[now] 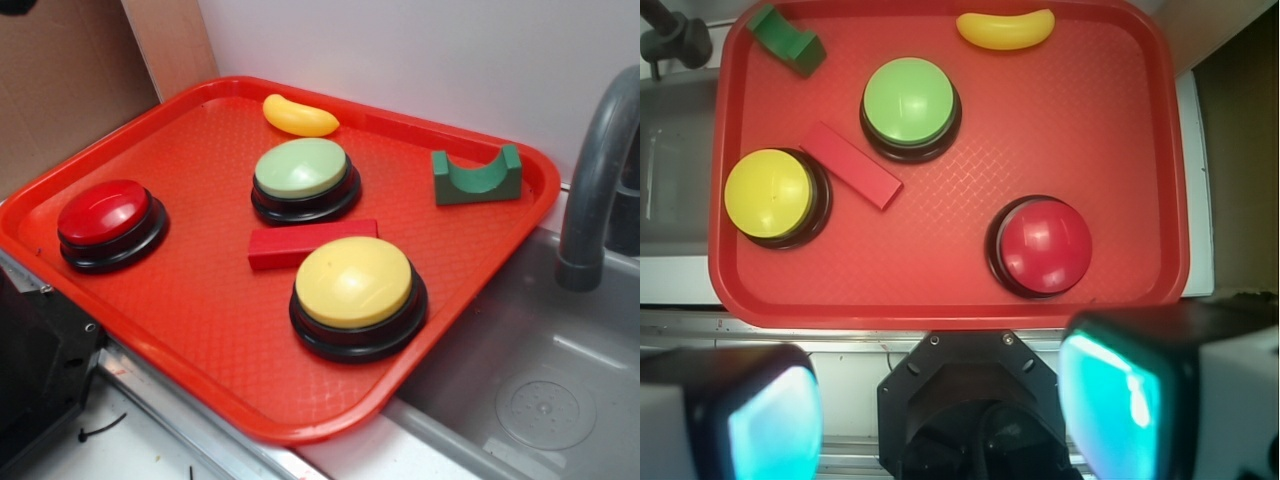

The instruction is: Push the yellow button.

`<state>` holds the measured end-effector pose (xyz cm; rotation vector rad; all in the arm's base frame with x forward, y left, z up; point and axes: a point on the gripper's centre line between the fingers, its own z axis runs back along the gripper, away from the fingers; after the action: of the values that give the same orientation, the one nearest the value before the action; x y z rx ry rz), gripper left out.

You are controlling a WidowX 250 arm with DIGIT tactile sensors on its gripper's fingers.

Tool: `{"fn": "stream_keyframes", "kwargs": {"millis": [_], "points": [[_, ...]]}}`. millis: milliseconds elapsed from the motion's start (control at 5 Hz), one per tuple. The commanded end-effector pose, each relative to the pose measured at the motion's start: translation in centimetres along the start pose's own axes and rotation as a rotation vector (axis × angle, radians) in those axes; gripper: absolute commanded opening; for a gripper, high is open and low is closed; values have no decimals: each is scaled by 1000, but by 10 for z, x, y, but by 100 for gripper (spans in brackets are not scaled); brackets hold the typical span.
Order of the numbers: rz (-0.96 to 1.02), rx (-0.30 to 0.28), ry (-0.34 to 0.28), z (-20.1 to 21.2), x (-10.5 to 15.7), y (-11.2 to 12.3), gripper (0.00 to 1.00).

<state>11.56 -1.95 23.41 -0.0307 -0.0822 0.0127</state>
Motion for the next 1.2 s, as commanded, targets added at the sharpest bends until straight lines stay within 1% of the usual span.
{"fn": "stream_keyframes", "kwargs": {"millis": [0, 200, 400, 600, 800, 1000], "points": [[0, 0, 0, 0, 0, 0, 100], [-252, 14, -52, -46, 27, -47, 100], [-498, -65, -143, -89, 40, -105, 100], [-724, -34, -75, -122, 33, -129, 100], [-712, -74, -99, -138, 46, -127, 100], [-793, -113, -67, -165, 59, -130, 100]]}}
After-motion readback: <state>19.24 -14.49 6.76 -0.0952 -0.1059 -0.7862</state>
